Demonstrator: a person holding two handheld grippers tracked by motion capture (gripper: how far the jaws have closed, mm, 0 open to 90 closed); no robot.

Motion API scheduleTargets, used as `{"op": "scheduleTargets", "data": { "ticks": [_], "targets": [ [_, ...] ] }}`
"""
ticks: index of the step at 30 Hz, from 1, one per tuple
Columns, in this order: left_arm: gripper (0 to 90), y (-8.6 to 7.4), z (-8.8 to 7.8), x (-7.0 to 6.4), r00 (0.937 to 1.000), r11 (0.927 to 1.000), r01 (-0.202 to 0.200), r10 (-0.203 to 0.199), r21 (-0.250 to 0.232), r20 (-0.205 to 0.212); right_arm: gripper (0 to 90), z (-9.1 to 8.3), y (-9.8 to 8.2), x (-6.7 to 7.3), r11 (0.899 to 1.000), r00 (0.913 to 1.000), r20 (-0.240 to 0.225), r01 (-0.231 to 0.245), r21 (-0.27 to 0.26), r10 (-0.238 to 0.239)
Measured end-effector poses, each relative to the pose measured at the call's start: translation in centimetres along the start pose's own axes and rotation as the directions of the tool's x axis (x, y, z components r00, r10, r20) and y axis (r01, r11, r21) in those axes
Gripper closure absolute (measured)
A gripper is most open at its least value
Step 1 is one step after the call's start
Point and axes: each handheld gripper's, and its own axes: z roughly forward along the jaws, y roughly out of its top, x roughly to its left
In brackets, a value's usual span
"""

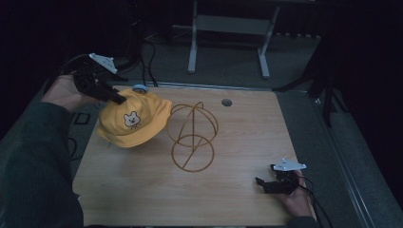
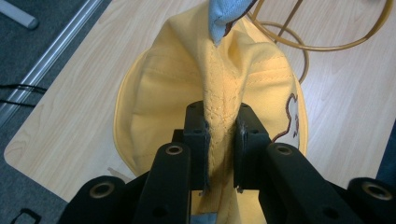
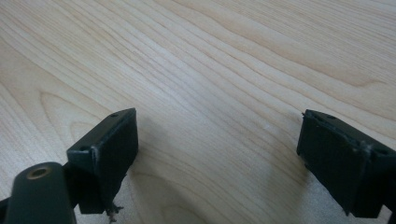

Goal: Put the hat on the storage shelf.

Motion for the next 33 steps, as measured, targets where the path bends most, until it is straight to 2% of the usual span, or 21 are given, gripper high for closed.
{"op": "scheduleTargets", "data": {
  "ticks": [19, 33],
  "targets": [
    [78.3, -0.1, -1.6, 0.1, 0.9998, 0.998, -0.003, 0.005, -0.064, 0.018, 12.4, 0.0, 0.0, 0.0, 1.0, 1.0, 0.0, 0.0, 0.0, 0.0],
    [78.3, 0.4, -2.0, -0.1, 0.9986, 0.9915, -0.009, 0.016, -0.13, 0.05, 12.4, 0.0, 0.0, 0.0, 1.0, 1.0, 0.0, 0.0, 0.0, 0.0]
  ]
}}
